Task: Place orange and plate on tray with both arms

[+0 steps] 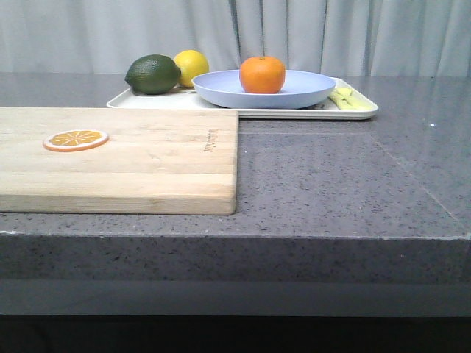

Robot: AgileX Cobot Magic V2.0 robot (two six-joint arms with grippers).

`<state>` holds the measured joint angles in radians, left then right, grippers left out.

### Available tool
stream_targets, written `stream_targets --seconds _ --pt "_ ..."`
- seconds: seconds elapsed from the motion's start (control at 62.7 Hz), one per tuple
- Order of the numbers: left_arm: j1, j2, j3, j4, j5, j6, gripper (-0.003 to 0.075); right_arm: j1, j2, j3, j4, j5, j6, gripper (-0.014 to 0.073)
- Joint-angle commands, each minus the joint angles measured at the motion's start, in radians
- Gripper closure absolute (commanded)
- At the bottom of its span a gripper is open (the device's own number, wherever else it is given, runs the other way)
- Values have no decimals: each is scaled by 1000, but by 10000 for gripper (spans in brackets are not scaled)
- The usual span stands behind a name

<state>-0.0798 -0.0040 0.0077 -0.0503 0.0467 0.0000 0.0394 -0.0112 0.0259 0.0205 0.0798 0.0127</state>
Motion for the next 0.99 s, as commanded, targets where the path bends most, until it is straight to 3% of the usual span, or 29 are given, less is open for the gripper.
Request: stream_targets --seconds 0.0,0.973 --pt "-1 -18 26 -6 -84 -6 740 -4 -17 -24 20 -80 4 660" --pt "-1 -18 26 -6 -84 -6 740 -24 -17 -24 66 -80 4 660"
